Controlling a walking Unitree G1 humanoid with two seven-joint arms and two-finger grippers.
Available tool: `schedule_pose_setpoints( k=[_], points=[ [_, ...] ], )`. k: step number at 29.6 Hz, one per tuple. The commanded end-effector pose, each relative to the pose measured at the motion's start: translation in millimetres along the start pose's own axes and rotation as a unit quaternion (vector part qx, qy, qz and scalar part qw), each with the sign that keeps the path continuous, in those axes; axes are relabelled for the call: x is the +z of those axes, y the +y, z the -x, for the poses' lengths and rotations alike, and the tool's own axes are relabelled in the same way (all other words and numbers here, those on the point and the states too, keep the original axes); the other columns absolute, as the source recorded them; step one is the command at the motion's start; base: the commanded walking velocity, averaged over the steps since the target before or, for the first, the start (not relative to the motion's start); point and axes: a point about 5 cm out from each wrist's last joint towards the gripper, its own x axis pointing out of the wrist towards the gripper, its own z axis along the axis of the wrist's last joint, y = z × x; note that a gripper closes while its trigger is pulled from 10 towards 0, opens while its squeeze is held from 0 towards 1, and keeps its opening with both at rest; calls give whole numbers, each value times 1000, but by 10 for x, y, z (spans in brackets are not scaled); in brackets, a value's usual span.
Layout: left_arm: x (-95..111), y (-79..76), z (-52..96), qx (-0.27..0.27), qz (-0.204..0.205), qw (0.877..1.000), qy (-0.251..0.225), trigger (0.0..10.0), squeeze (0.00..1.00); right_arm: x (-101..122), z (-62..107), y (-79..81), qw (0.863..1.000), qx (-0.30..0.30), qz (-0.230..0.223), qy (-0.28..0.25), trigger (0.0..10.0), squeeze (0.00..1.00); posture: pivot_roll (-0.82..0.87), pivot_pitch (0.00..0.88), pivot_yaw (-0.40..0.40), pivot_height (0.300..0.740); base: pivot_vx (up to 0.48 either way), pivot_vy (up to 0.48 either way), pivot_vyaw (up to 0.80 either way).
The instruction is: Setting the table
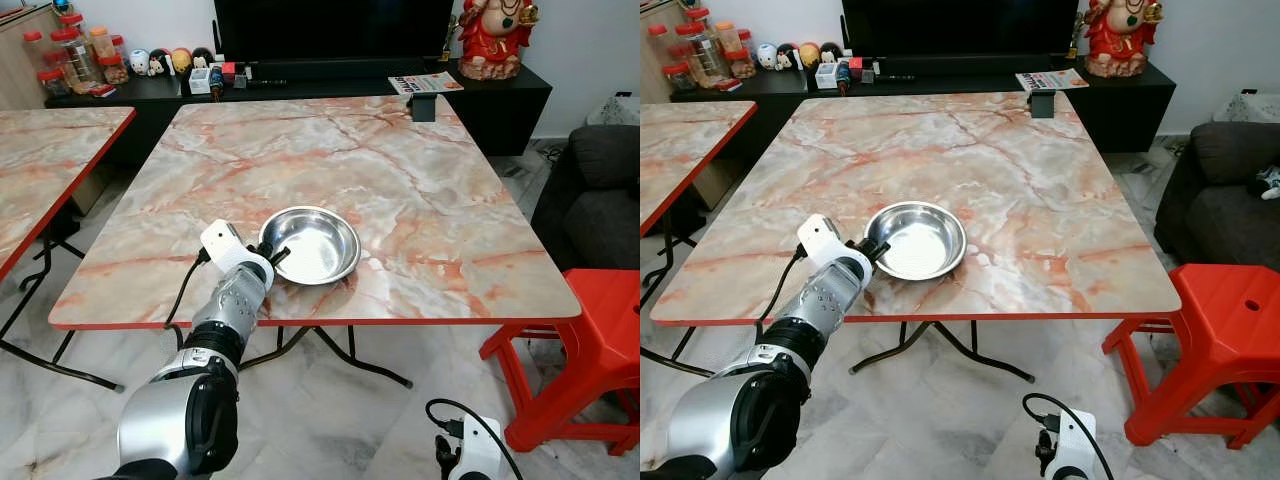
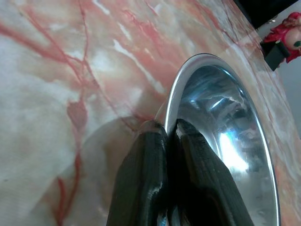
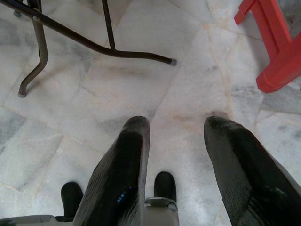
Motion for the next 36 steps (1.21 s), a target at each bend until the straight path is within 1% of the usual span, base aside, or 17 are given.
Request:
schedule_pose_setpoints(
  k=[1, 5, 6, 12, 13, 14, 15, 22, 23, 24, 25, 27, 28, 29, 33, 35, 36],
  points=[
    [49, -43, -12, 2, 2, 1000, -3, 10000, 0, -4, 4, -3, 1000, -2, 0, -2, 10000, 0, -51, 0, 38, 740, 0, 0, 0],
    [28, -8, -9, 11, 2, 1000, 3, 10000, 0, -6, 4, -3, 1000, -2, 0, -2, 10000, 0, -48, 0, 37, 740, 0, 0, 0],
    [28, 4, -7, 11, 8, 1000, 2, 10000, 0, -6, 4, -4, 1000, -2, 0, -2, 10000, 0, -48, 0, 37, 740, 0, 0, 0],
    [44, 58, -3, 21, 6, 1000, -3, 10000, 0, -5, 4, 1, 1000, -1, 1, -2, 10000, 0, -45, 0, 35, 740, 0, 0, 0],
    [54, 76, -3, 27, 1, 1000, -4, 10000, 133, -1, 2, 6, 1000, 0, 1, -2, 10000, 0, -41, 0, 35, 740, 0, 0, 0],
    [54, 76, -3, 27, 1, 1000, -4, 10000, 133, -1, 2, 6, 1000, 0, 1, -2, 10000, 0, -41, 0, 35, 740, 0, 0, 0],
    [58, 85, -3, 30, -3, 1000, -2, 10000, 1000, 2, 0, 9, 1000, 0, 1, -2, 10000, 0, -42, 0, 35, 740, 0, 0, 0],
    [53, 89, -5, 34, -5, 999, 3, 10000, 1000, 4, -1, 14, 1000, 0, -1, -2, 10000, 0, -45, 0, 38, 740, 0, 0, 0],
    [60, 110, -3, 38, -6, 999, 3, 10000, 157, 4, -1, 14, 1000, -1, -1, -2, 10000, 0, -47, 0, 41, 740, 0, 0, 0],
    [65, 122, -2, 41, -6, 999, 3, 10000, 157, 5, -1, 14, 1000, -1, -1, -2, 10000, 0, -47, 0, 41, 740, 0, 0, 0],
    [81, 145, 0, 45, -6, 999, 2, 10000, 0, 5, -1, 13, 1000, -1, -2, -3, 10000, 0, -45, 0, 39, 740, 0, 0, 0],
    [105, 186, 4, 50, -6, 999, 0, 10000, 0, 2, 0, 10, 1000, -2, -2, -2, 10000, 0, -41, 0, 37, 740, 0, 0, 0],
    [130, 248, 13, 58, -9, 998, -4, 10000, 0, 0, 0, 9, 1000, -2, -1, -1, 10000, 0, -37, 0, 36, 740, 0, 0, 0],
    [130, 248, 13, 58, -9, 998, -4, 10000, 0, 0, 0, 9, 1000, -2, -1, -1, 10000, 0, -37, 0, 36, 740, 0, 0, 0],
    [178, 406, 42, 85, -24, 996, -12, 10000, 0, 7, -3, 27, 1000, 1, 0, -2, 10000, 0, -33, 0, 34, 740, 0, 0, 0],
    [189, 432, 49, 90, -26, 996, -14, 10000, 0, 11, -5, 31, 1000, 2, 0, -3, 10000, 0, -31, 0, 33, 740, 0, 0, 0],
    [224, 476, 61, 97, -33, 994, -22, 10000, 0, 17, -7, 35, 1000, 2, -1, -4, 10000, 0, -32, 0, 34, 740, 0, 0, 0]
  ],
)
